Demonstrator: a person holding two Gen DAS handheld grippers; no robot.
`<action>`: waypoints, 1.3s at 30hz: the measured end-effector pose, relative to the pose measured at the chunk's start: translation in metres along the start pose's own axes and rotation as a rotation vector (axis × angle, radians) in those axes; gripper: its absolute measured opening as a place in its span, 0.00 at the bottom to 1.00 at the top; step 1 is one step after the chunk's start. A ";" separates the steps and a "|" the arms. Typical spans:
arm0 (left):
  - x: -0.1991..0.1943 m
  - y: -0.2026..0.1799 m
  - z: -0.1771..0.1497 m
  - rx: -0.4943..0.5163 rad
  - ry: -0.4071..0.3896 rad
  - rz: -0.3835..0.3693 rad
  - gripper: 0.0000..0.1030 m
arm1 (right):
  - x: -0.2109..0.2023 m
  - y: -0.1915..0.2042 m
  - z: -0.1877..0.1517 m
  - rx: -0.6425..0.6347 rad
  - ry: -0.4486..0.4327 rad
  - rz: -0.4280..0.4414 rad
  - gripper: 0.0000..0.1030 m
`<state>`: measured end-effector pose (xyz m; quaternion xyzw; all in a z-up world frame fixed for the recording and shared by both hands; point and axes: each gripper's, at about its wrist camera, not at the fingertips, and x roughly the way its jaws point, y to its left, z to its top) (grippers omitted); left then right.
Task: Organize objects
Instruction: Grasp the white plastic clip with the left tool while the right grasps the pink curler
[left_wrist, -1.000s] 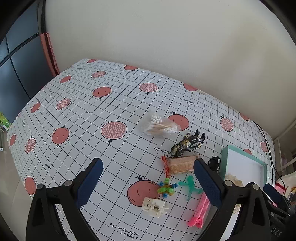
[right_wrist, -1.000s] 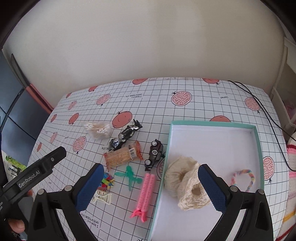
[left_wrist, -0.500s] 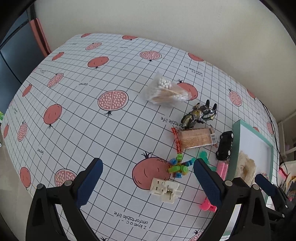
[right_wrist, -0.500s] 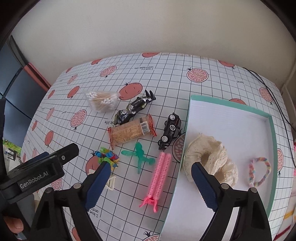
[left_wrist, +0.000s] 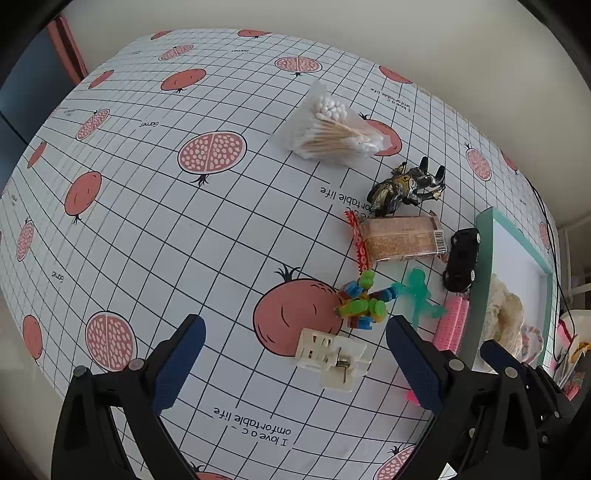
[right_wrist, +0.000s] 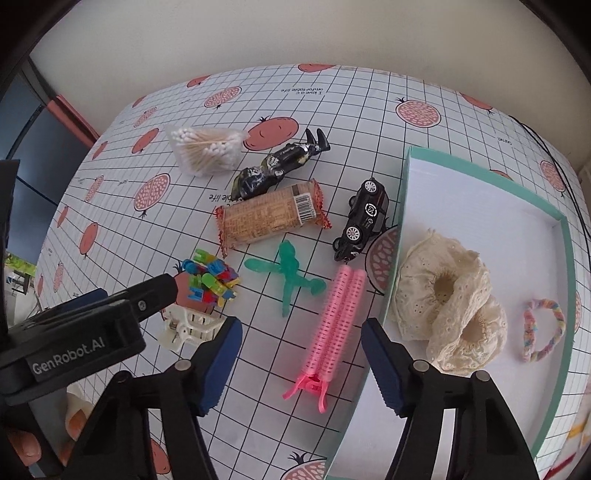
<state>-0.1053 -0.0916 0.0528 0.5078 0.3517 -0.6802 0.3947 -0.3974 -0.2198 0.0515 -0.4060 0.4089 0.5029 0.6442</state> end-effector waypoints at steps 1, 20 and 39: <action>0.000 -0.001 0.001 0.002 0.004 0.001 0.95 | 0.002 -0.001 0.000 0.002 0.004 0.003 0.63; 0.013 -0.019 -0.001 0.038 0.072 0.008 0.71 | 0.021 -0.008 -0.005 -0.002 0.051 -0.020 0.50; 0.029 -0.025 -0.003 0.024 0.110 0.020 0.46 | 0.038 -0.009 -0.010 -0.016 0.077 -0.035 0.36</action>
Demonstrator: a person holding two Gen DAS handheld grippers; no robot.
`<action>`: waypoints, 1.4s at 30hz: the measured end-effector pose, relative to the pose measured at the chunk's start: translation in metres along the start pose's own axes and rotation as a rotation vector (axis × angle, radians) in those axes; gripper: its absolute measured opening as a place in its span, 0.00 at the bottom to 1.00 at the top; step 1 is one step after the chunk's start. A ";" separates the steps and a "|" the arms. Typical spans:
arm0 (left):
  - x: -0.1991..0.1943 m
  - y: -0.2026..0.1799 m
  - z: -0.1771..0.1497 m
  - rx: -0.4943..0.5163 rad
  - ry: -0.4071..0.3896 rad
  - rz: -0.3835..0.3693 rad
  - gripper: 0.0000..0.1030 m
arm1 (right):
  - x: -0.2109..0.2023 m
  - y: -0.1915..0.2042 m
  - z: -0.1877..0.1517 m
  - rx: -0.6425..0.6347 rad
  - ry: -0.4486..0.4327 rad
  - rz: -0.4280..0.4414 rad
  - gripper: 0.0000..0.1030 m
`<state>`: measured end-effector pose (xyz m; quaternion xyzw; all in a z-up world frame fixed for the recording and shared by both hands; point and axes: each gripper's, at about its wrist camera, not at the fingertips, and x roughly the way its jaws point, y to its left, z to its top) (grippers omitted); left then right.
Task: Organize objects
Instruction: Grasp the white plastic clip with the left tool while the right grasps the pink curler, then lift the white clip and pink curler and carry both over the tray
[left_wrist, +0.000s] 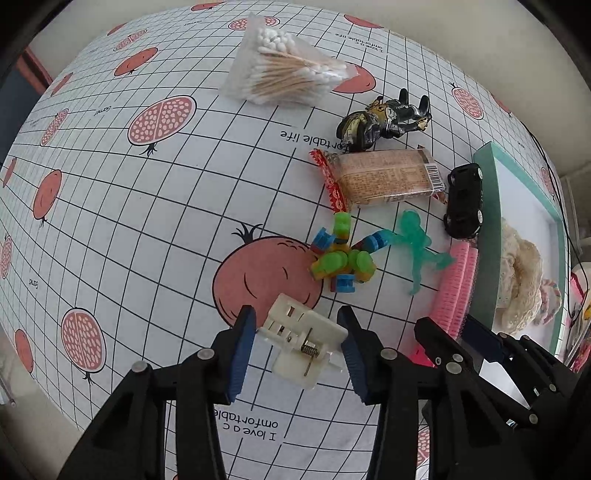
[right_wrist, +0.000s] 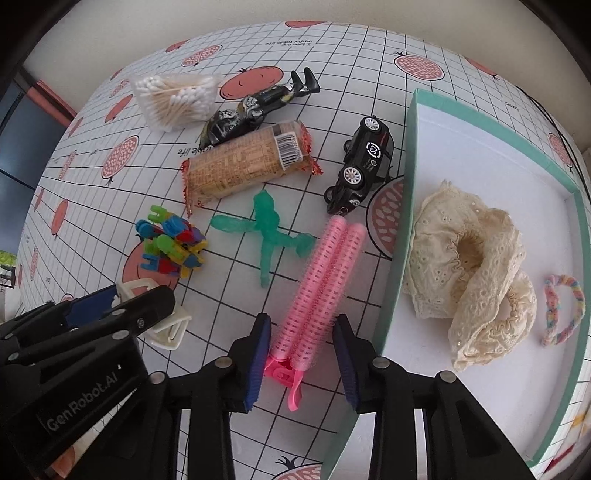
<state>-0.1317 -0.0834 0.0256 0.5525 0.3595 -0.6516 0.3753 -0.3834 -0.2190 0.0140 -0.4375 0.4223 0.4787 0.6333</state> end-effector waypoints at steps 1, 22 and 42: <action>0.001 0.000 0.000 -0.003 0.001 0.000 0.46 | 0.000 0.000 0.000 -0.007 -0.001 -0.003 0.36; 0.000 0.008 0.010 -0.068 -0.003 0.016 0.37 | 0.000 0.003 0.000 -0.068 -0.015 -0.014 0.33; -0.077 0.018 0.008 -0.111 -0.209 -0.039 0.37 | -0.056 -0.011 0.015 -0.099 -0.141 0.039 0.32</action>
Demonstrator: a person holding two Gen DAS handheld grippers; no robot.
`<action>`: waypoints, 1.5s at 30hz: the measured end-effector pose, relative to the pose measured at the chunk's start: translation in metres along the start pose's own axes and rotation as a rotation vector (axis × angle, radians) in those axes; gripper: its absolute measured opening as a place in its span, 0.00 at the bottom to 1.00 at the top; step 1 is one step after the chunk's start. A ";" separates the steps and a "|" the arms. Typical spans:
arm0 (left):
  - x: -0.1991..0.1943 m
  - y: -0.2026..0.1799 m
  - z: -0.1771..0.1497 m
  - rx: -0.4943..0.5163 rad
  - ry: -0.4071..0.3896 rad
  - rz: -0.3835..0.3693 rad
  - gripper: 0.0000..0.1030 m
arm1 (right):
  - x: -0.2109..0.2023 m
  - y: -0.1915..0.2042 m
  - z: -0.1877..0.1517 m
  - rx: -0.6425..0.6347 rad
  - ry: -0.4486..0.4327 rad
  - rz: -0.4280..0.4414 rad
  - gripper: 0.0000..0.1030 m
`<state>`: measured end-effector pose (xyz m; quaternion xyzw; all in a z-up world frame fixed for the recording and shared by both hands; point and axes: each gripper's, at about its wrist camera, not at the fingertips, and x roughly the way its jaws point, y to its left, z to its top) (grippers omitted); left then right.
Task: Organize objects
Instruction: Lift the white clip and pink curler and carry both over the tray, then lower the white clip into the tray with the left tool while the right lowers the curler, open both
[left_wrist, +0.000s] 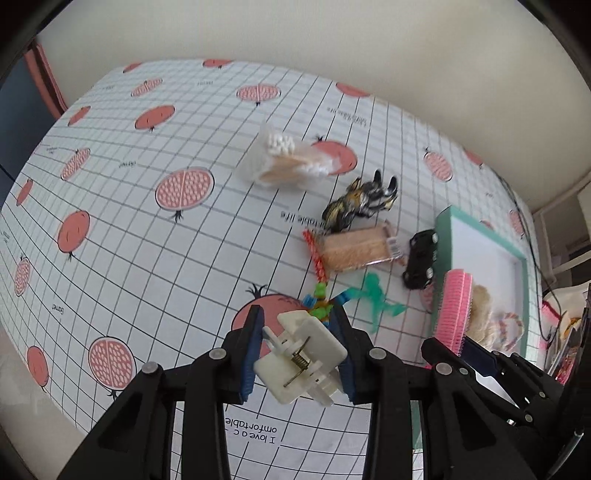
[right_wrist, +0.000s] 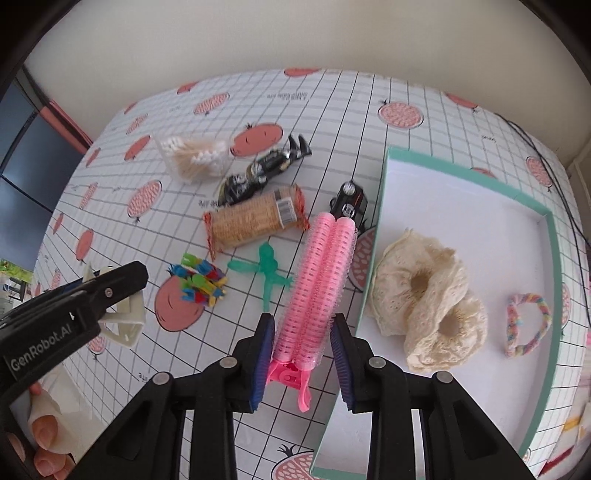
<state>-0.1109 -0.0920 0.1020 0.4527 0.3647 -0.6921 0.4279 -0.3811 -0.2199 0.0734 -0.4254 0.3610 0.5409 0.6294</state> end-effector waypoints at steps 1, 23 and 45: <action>-0.004 -0.005 0.000 -0.002 -0.012 -0.004 0.37 | -0.006 -0.002 0.001 0.001 -0.013 0.000 0.32; -0.021 -0.108 -0.016 0.115 -0.059 -0.138 0.37 | -0.081 -0.100 -0.006 0.124 -0.146 -0.095 0.32; 0.051 -0.204 -0.068 0.277 0.126 -0.094 0.37 | -0.026 -0.152 -0.028 0.160 0.026 -0.138 0.32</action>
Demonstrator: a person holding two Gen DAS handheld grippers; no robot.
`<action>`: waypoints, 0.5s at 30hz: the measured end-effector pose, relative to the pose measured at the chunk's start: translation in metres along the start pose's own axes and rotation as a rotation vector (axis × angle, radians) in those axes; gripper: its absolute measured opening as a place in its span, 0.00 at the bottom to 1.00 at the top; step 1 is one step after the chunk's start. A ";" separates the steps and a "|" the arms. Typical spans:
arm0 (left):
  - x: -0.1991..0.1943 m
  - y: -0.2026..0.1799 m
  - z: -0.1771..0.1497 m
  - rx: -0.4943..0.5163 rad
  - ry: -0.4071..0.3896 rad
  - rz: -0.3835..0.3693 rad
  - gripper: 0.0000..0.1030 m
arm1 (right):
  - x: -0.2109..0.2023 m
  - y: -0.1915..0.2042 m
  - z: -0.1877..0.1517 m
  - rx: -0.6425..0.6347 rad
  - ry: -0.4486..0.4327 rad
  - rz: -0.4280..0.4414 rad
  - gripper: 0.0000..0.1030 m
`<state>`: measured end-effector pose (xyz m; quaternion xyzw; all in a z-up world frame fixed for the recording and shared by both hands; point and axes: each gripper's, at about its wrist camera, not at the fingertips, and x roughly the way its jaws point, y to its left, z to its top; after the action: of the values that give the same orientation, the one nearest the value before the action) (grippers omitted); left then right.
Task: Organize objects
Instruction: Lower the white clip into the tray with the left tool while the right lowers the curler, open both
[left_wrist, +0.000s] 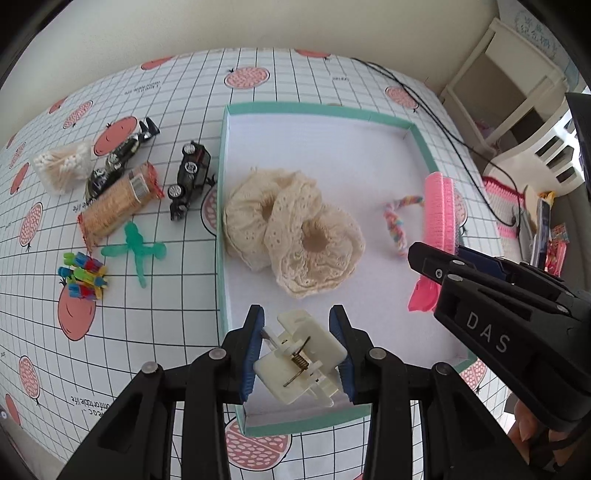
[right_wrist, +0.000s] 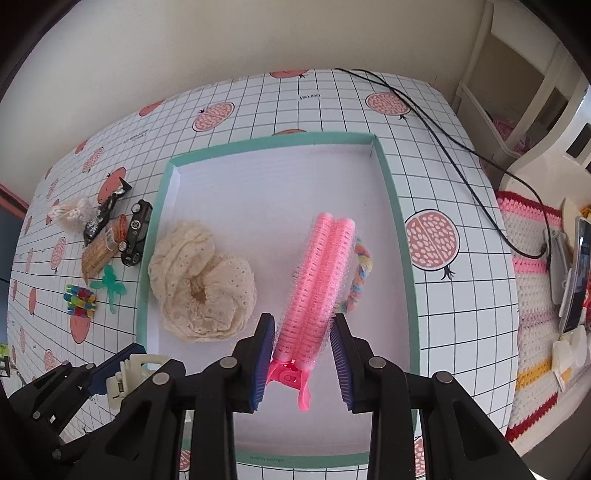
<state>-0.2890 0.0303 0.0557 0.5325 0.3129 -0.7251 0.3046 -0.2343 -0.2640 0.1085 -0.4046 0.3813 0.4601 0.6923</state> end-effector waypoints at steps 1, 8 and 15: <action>0.003 -0.001 0.000 0.000 0.006 0.003 0.37 | 0.004 -0.001 -0.001 0.000 0.011 0.007 0.32; 0.023 -0.004 -0.004 -0.004 0.051 0.025 0.37 | 0.027 -0.002 -0.009 -0.012 0.074 0.005 0.33; 0.039 -0.006 -0.009 -0.011 0.087 0.044 0.37 | 0.038 -0.004 -0.015 -0.023 0.102 0.008 0.32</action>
<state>-0.2983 0.0368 0.0173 0.5687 0.3179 -0.6926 0.3095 -0.2219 -0.2662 0.0693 -0.4338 0.4126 0.4458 0.6654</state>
